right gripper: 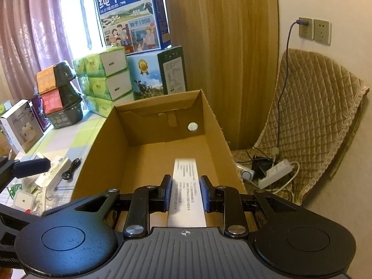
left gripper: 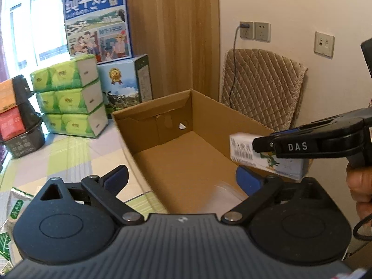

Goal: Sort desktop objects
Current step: 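Lower the white slim box into the cardboard box and open the right gripper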

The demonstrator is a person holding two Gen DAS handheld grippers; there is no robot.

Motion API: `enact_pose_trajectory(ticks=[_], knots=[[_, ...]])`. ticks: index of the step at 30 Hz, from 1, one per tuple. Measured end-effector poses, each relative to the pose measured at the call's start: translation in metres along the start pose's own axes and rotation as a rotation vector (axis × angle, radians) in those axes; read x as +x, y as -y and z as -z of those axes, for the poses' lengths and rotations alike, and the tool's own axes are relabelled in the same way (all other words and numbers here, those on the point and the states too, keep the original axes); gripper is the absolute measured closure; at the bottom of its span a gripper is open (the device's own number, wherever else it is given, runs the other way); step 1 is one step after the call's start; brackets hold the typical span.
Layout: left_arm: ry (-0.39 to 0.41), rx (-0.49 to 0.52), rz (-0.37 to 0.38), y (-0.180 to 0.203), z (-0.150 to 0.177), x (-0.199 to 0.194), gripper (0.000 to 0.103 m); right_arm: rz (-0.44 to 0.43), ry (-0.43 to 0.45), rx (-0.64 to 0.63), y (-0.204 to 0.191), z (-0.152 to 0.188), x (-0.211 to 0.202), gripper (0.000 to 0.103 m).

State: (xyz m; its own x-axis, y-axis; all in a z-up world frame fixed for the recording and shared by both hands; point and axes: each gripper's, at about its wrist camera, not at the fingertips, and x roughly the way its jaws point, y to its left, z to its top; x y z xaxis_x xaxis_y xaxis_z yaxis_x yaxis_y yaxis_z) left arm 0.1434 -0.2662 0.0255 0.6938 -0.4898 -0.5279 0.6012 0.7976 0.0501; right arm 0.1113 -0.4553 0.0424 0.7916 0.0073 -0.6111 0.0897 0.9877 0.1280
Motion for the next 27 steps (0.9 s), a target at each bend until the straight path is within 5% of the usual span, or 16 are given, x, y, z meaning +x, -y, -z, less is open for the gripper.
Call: enact_pose_trajectory(ticks=[6, 8, 14, 27], knots=[[0.000, -0.060, -0.042, -0.020, 0.007, -0.020, 0.006, -0.039, 0.025, 0.022, -0.003, -0.002, -0.003, 0.077], [-0.005, -0.085, -0.053, -0.028, 0.010, -0.027, 0.006, -0.037, 0.037, 0.038, -0.002, -0.004, -0.007, 0.064], [-0.011, -0.133, -0.088, -0.043, 0.021, -0.051, 0.006, -0.035, 0.066, 0.051, -0.004, -0.005, -0.029, 0.051], [-0.025, -0.198, -0.178, -0.063, 0.055, -0.119, 0.004, -0.034, 0.107, 0.103, -0.010, 0.014, -0.100, 0.039]])
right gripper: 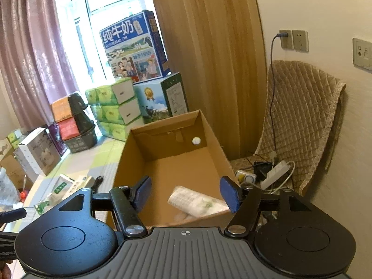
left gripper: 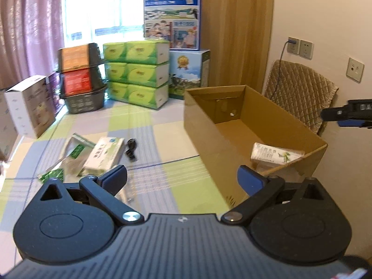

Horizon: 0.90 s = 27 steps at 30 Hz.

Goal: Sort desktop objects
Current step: 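Lower the white slim box into the cardboard box and open the right gripper, then move both tools back over the table objects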

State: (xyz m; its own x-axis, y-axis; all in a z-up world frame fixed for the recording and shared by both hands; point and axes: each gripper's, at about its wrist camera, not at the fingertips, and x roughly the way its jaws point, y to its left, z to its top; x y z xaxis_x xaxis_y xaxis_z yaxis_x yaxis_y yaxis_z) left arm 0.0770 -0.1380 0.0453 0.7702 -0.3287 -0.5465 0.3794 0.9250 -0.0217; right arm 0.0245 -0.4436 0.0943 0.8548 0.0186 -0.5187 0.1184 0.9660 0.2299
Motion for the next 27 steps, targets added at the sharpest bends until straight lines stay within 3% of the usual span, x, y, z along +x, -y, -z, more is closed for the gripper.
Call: enact_pose_trajectory(ticks=[12, 17, 27], knots=[[-0.015, -0.071, -0.132, -0.055, 0.036, -0.059, 0.002, -0.175, 0.015, -0.069, -0.082, 0.023, -0.044, 0.024], [-0.027, -0.101, -0.200, -0.083, 0.050, -0.080, 0.002, -0.262, -0.002, -0.105, -0.120, 0.036, -0.046, 0.006], [-0.049, -0.121, -0.311, -0.119, 0.064, -0.109, 0.001, -0.342, -0.065, -0.153, -0.165, 0.064, -0.029, 0.003]])
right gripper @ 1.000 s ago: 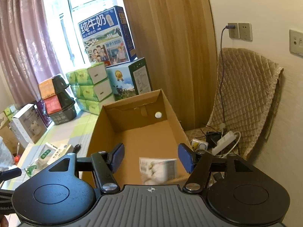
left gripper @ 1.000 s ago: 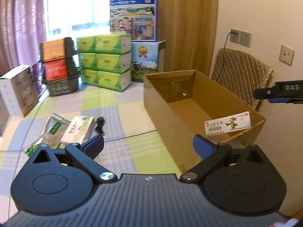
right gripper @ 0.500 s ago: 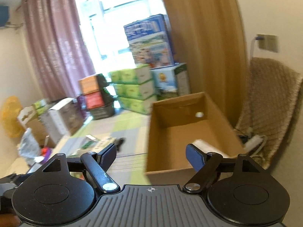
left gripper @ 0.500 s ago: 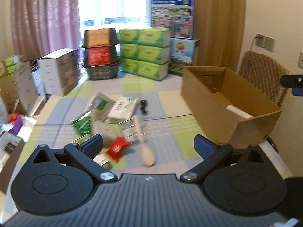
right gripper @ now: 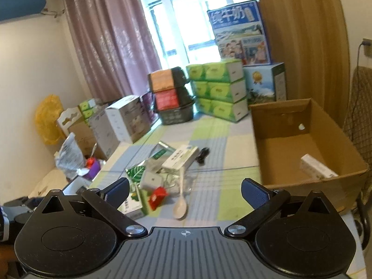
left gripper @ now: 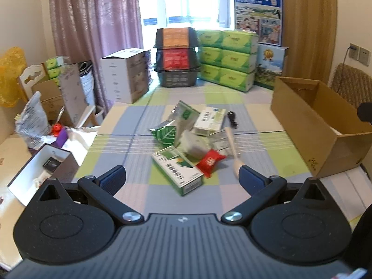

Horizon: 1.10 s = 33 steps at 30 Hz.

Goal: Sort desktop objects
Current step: 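Move both tools back over the table objects, then grasp the white spoon with the right gripper while the left gripper grasps the green medicine box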

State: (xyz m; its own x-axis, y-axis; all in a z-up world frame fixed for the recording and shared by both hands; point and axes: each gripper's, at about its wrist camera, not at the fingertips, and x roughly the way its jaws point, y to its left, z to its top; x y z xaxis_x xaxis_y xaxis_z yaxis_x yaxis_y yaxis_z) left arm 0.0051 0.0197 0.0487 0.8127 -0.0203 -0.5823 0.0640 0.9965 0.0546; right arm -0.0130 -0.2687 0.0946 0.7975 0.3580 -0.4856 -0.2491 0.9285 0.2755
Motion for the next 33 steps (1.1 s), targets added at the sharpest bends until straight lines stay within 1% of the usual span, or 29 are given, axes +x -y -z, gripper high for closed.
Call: enact_pose_trajectory(ticks=[3, 6, 10, 15, 16, 20, 21, 23, 27, 30, 33], knots=[[-0.007, -0.003, -0.020, -0.008, 0.003, 0.003, 0.001, 0.005, -0.023, -0.026, -0.007, 0.009, 0.014, 0.003], [-0.031, -0.013, -0.033, -0.017, 0.005, 0.015, 0.001, 0.015, -0.051, -0.048, -0.012, 0.022, 0.036, 0.003], [-0.053, -0.008, -0.029, -0.024, 0.004, 0.040, 0.001, 0.037, -0.101, -0.092, -0.017, 0.040, 0.073, 0.003], [-0.072, -0.001, -0.023, -0.027, 0.004, 0.080, 0.001, 0.025, -0.142, -0.173, -0.021, 0.060, 0.118, 0.003], [-0.077, 0.003, -0.021, -0.027, 0.004, 0.088, 0.001, 0.021, -0.146, -0.182, -0.020, 0.062, 0.127, 0.004], [-0.098, 0.039, -0.010, -0.022, 0.009, 0.119, 0.001, 0.013, -0.173, -0.203, -0.017, 0.068, 0.158, 0.013], [-0.105, 0.047, -0.005, -0.020, 0.010, 0.127, 0.001, 0.015, -0.178, -0.212, -0.015, 0.070, 0.164, 0.014], [-0.117, 0.038, 0.011, -0.017, 0.011, 0.143, 0.001, 0.024, -0.189, -0.218, -0.011, 0.074, 0.175, 0.015], [-0.140, -0.001, 0.048, -0.014, 0.013, 0.171, 0.001, 0.041, -0.238, -0.171, 0.002, 0.081, 0.194, 0.017], [-0.169, -0.013, 0.045, -0.011, 0.014, 0.191, 0.002, 0.027, -0.245, -0.194, 0.002, 0.083, 0.202, 0.018], [-0.188, -0.030, 0.045, -0.011, 0.016, 0.203, 0.002, 0.014, -0.252, -0.195, 0.000, 0.085, 0.210, 0.018]])
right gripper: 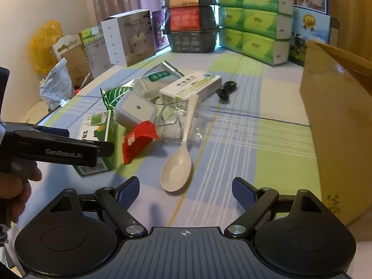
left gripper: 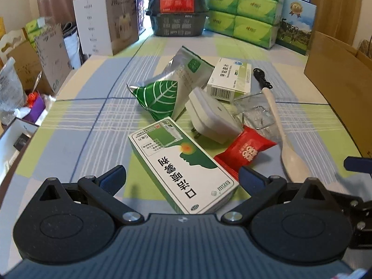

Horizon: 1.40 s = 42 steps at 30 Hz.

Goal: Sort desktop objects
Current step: 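Grasp the white spoon with the right gripper while the left gripper grasps the green medicine box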

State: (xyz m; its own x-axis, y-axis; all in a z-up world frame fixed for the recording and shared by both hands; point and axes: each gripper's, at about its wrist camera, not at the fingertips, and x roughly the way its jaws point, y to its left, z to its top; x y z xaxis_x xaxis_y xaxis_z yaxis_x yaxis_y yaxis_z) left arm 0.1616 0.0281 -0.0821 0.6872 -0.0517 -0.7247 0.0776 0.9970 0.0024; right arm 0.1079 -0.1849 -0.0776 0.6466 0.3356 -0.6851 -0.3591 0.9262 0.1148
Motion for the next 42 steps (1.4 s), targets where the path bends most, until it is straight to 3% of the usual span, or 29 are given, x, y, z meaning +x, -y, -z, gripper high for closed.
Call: enact_pose_trajectory(ticks=[3, 7, 8, 11, 15, 22, 25, 28, 30, 42], knots=[[-0.008, 0.004, 0.016, -0.003, 0.000, 0.003, 0.009, 0.000, -0.004, -0.009, -0.004, -0.003, 0.010, 0.021], [-0.039, 0.063, -0.027, -0.001, 0.005, -0.003, 0.036, 0.012, -0.013, -0.031, -0.007, -0.005, 0.024, 0.029], [-0.049, 0.055, -0.031, -0.004, 0.007, -0.004, 0.038, 0.014, -0.014, -0.029, -0.007, -0.005, 0.027, 0.032], [-0.066, -0.017, 0.003, -0.016, 0.010, -0.005, 0.039, 0.018, -0.013, -0.025, -0.008, -0.006, 0.034, 0.038], [-0.027, -0.010, -0.011, -0.016, 0.008, -0.007, 0.037, 0.028, -0.002, -0.025, -0.010, -0.008, 0.043, 0.046], [-0.030, -0.030, -0.007, -0.014, 0.003, 0.002, 0.036, 0.075, 0.017, -0.061, -0.015, -0.008, 0.047, 0.072], [-0.043, -0.024, -0.014, -0.012, 0.005, 0.005, 0.037, 0.083, 0.013, -0.061, -0.016, -0.007, 0.046, 0.072], [-0.060, -0.019, -0.024, -0.011, 0.008, 0.007, 0.049, 0.092, 0.009, -0.057, -0.016, -0.005, 0.044, 0.073], [-0.065, -0.023, -0.030, -0.012, 0.008, 0.005, 0.051, 0.100, 0.007, -0.052, -0.016, -0.004, 0.041, 0.073], [-0.081, -0.012, -0.031, -0.005, 0.019, -0.018, 0.052, 0.125, 0.020, -0.017, -0.012, 0.002, 0.016, 0.073]])
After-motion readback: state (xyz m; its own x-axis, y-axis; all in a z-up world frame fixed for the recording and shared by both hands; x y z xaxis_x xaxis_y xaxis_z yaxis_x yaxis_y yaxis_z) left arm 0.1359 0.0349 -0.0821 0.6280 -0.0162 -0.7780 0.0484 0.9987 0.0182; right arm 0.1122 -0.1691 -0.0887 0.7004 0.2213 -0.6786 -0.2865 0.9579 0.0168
